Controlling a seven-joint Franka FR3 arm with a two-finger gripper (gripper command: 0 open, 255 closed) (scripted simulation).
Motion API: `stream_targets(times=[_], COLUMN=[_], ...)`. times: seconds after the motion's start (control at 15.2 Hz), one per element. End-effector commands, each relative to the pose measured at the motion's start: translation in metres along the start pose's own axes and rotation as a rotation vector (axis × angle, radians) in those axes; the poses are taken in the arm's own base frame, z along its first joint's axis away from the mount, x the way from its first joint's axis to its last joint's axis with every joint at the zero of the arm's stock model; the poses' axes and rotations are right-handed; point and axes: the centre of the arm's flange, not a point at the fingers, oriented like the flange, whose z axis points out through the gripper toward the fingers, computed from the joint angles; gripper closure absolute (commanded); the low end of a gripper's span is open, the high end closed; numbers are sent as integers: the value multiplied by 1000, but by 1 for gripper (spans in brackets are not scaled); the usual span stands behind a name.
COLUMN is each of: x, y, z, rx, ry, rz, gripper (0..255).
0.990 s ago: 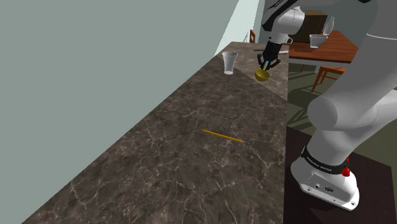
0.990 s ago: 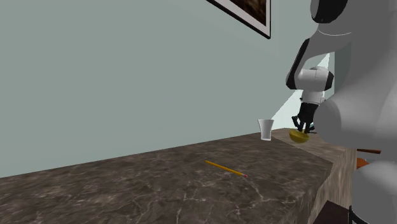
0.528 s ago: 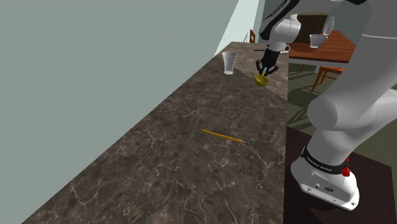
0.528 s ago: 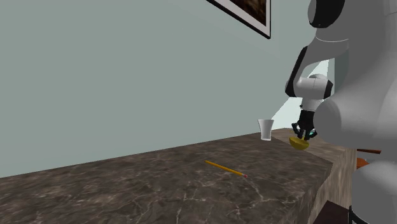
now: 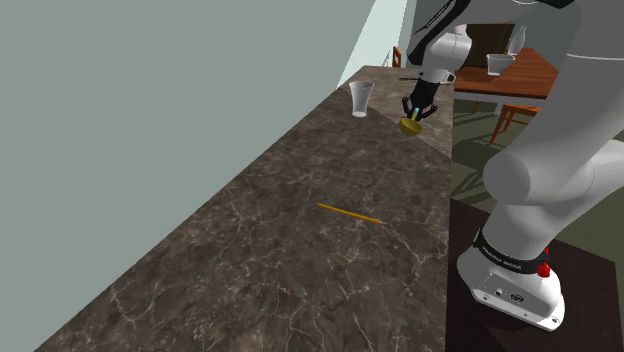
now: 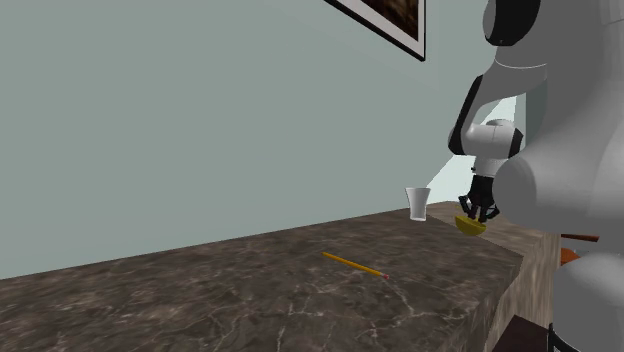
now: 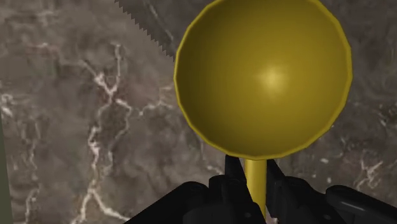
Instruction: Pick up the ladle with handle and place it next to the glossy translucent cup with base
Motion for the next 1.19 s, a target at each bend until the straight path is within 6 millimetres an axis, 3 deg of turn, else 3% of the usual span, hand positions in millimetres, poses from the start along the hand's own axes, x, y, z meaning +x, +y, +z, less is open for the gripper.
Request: stream_targets(times=[0.0,0.33,0.59,1.12], x=[0,0,0,0], y=[0,0,0,0], z=[0,0,-50,-50], rx=[0,0,0,0], ry=[0,0,0,0], rz=[0,0,0,0], gripper=[0,0,0,0])
